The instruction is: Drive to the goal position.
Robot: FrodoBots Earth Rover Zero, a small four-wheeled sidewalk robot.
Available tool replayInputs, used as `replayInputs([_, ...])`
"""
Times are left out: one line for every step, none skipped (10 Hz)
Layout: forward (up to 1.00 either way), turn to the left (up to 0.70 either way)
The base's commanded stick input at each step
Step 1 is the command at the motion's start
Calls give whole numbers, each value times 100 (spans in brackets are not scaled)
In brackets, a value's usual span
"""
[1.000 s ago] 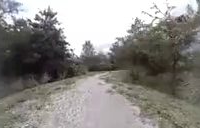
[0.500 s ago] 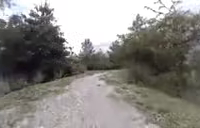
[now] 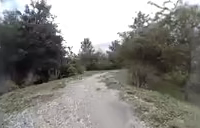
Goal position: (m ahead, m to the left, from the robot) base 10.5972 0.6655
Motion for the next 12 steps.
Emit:
replayInputs([85,0])
replayInputs([85,0])
replayInputs([85,0])
replayInputs([85,0])
replayInputs([85,0])
replayInputs([85,0])
replayInputs([85,0])
replayInputs([85,0])
replayInputs([85,0])
replayInputs([85,0])
replayInputs([85,0])
replayInputs([85,0])
